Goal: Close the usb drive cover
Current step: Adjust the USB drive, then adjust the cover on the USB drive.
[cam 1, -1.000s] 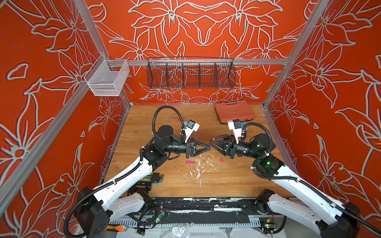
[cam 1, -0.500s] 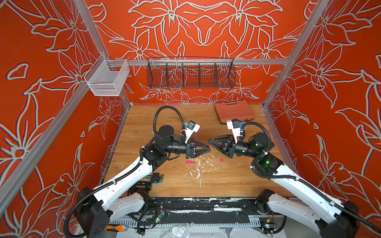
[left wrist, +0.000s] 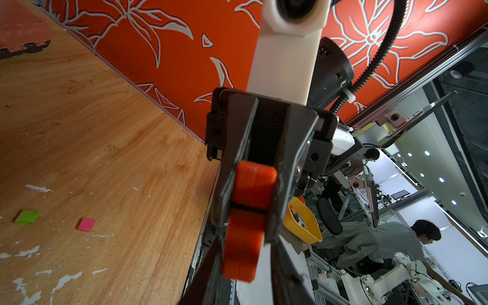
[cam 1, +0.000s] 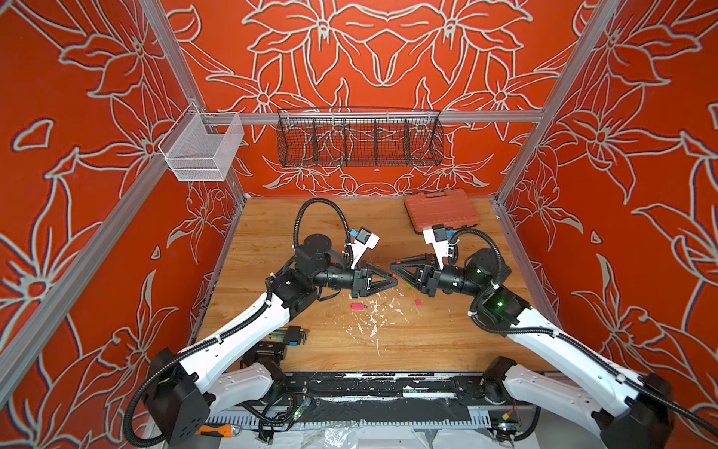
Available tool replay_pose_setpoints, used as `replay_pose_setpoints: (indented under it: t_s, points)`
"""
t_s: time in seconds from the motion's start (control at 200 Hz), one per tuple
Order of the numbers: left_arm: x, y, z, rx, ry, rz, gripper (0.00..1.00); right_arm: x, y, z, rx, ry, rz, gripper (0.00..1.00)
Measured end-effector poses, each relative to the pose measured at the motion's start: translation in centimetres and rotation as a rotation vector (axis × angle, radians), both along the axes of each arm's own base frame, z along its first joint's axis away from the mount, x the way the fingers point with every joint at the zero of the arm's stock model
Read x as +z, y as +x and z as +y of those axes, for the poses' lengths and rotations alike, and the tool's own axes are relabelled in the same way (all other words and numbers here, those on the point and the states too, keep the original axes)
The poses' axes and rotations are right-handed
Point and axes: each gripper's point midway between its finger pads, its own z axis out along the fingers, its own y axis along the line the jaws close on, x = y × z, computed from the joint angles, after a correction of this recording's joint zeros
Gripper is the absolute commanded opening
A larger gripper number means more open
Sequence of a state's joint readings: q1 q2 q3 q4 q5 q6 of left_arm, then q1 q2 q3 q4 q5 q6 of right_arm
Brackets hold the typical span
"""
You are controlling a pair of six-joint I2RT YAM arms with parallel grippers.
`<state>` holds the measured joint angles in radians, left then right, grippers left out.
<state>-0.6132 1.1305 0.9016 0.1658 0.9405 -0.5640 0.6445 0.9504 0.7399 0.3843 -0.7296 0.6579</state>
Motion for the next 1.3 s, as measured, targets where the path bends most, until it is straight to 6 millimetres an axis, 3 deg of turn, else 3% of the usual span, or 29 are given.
replay_pose_setpoints:
  t_s: [0.125,0.21,0.28,0.4,0.631,0.951,1.301]
  points:
    - [-0.1,0.2,-0.1,-0.003,0.003,0.004,0.10,-0.1,-0.1,0.0,0.000,-0.004,0.003,0.09]
    - [0.1,0.2,-0.2,-0.009,0.001,-0.020,0.00,0.0,-0.1,-0.1,-0.010,-0.001,0.010,0.30]
    - [0.2,0.3,-0.3,-0.009,0.000,-0.020,0.00,0.0,-0.2,-0.2,-0.015,-0.005,-0.004,0.50]
    - [0.2,0.3,-0.3,-0.009,0.000,-0.018,0.00,0.3,-0.4,-0.7,-0.038,-0.005,-0.018,0.61]
    - [-0.2,0.3,-0.3,-0.009,0.006,-0.007,0.00,1.6,-0.2,-2.4,-0.095,0.009,-0.077,0.61]
    - [-0.2,0.2,-0.3,-0.010,0.006,-0.007,0.00,0.9,0.8,-1.3,-0.060,-0.031,-0.056,0.52]
    - [-0.2,0.2,-0.3,-0.012,0.006,-0.007,0.00,1.5,1.1,-1.0,-0.054,-0.043,-0.074,0.42]
